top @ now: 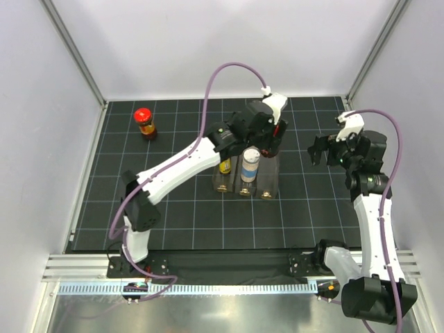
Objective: Organize the condiment bottles
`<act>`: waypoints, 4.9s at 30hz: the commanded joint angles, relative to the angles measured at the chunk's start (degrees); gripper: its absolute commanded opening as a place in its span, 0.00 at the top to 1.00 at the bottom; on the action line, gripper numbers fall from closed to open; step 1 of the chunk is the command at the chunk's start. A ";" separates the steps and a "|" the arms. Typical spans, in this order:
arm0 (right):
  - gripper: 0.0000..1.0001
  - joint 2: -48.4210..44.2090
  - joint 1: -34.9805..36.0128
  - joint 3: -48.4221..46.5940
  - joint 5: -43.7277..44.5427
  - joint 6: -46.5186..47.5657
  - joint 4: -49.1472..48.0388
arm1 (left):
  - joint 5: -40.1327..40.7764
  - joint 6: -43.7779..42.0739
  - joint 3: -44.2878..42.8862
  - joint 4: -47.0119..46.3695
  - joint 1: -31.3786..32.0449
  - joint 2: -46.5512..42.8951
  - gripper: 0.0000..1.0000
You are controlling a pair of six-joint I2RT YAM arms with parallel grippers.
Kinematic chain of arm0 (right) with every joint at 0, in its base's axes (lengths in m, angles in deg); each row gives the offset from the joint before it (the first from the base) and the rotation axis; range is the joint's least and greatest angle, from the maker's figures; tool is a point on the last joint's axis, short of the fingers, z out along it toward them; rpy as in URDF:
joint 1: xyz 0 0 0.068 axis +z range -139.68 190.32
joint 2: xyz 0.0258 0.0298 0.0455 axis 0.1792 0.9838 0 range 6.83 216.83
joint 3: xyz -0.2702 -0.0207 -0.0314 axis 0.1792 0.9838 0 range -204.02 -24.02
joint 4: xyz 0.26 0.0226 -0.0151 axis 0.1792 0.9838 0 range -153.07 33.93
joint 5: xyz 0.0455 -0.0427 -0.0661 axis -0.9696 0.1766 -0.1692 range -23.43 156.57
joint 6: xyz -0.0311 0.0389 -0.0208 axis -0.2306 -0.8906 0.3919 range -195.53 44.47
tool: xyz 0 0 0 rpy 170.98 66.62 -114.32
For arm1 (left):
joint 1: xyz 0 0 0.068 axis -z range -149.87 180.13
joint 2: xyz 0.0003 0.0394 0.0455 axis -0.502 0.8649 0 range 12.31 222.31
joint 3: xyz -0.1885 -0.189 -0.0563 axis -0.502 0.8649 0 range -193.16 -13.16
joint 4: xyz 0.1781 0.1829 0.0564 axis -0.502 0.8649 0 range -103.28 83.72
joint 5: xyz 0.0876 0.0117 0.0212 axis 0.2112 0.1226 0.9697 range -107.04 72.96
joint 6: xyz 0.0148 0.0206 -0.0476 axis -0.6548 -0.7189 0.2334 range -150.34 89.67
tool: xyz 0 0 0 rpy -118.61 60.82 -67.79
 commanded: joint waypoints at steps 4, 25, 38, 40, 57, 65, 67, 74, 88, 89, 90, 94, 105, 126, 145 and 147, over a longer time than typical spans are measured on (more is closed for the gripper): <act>0.00 -2.83 -2.57 0.57 4.27 -3.52 -4.59 | -2.00 0.37 -8.72 -8.09 0.19 4.03 1.00; 0.00 -4.59 -4.33 1.36 3.48 -4.22 -5.64 | 2.48 -6.22 -15.49 -11.43 0.02 16.51 1.00; 0.00 -4.68 -4.76 1.62 3.21 -4.22 -5.91 | 3.45 -6.22 -17.51 -11.52 -1.65 21.61 1.00; 0.00 -4.50 -4.68 1.62 3.30 -4.13 -5.99 | 3.71 -6.31 -17.60 -11.52 -1.83 22.14 1.00; 0.00 -4.32 -4.85 1.80 2.60 -4.13 -5.99 | 3.80 -6.22 -17.69 -11.34 -2.53 25.66 0.86; 0.00 -4.15 -4.77 1.80 2.33 -4.31 -6.08 | 3.89 -6.22 -17.78 -11.34 -2.53 26.36 0.62; 0.00 -4.24 -4.85 1.80 2.25 -4.31 -6.08 | 3.89 -6.22 -17.69 -11.34 -2.53 26.36 0.52; 0.00 -4.41 -4.85 1.80 2.16 -4.31 -6.08 | 3.80 -5.34 -17.95 -11.78 -2.53 25.92 0.19; 0.00 -4.94 -4.85 2.06 -2.14 -1.68 -5.21 | -0.33 -4.81 -18.13 -14.59 -2.53 16.88 0.12; 0.00 -4.76 -4.85 2.06 -3.89 -0.80 -5.03 | -0.07 -5.59 -17.61 -14.51 -2.53 16.09 0.12; 0.00 -4.59 -4.94 1.98 -5.12 -0.27 -4.68 | 0.28 -5.78 -16.90 -14.51 -2.53 14.95 0.12; 0.00 -4.41 -4.85 2.06 -12.77 3.86 -2.57 | 1.34 -5.61 -10.06 -14.77 -3.93 6.62 0.11; 0.00 -1.07 -4.85 1.71 -23.59 9.05 1.39 | 1.96 6.59 31.49 -22.94 -19.73 -19.06 0.07; 0.00 -0.54 -4.85 1.80 -23.24 8.79 1.12 | 0.55 17.52 30.93 -15.39 -52.19 -6.52 0.06; 0.00 -0.19 -4.77 1.89 -21.75 8.79 0.69 | 5.03 12.24 10.70 -10.81 -54.39 11.59 0.11; 0.00 -0.37 -4.77 1.89 -21.84 8.79 0.60 | 5.82 11.89 10.08 -10.64 -54.39 12.38 0.11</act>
